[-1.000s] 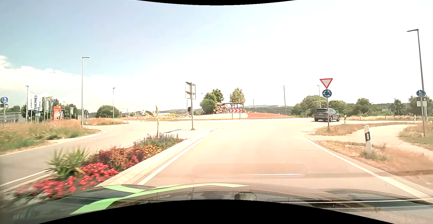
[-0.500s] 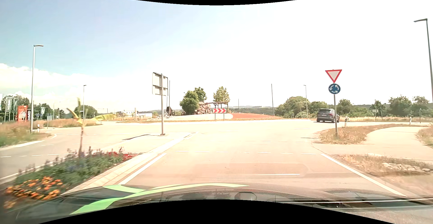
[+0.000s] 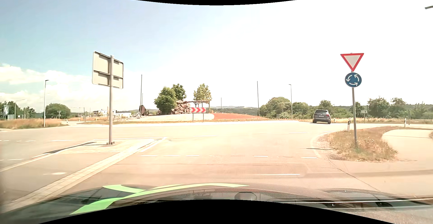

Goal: Follow the waypoints while adhering to traffic rules and regulations

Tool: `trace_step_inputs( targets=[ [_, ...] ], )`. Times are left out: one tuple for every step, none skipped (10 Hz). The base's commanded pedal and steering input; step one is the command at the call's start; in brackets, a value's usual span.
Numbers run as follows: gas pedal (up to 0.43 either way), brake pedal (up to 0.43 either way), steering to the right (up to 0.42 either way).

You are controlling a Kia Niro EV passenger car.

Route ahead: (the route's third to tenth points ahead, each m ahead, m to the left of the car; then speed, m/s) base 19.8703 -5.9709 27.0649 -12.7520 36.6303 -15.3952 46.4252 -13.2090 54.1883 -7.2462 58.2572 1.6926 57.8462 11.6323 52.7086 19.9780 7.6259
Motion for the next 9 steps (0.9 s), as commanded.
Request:
trace_step_inputs(
  targets=[
    [0.157, 0.000, 0.109],
    [0.157, 0.000, 0.110],
    [0.157, 0.000, 0.111],
    [0.157, 0.000, 0.112],
    [0.157, 0.000, 0.115],
    [0.157, 0.000, 0.119],
    [0.157, 0.000, 0.123],
    [0.157, 0.000, 0.132],
    [0.157, 0.000, 0.144]
  ],
)
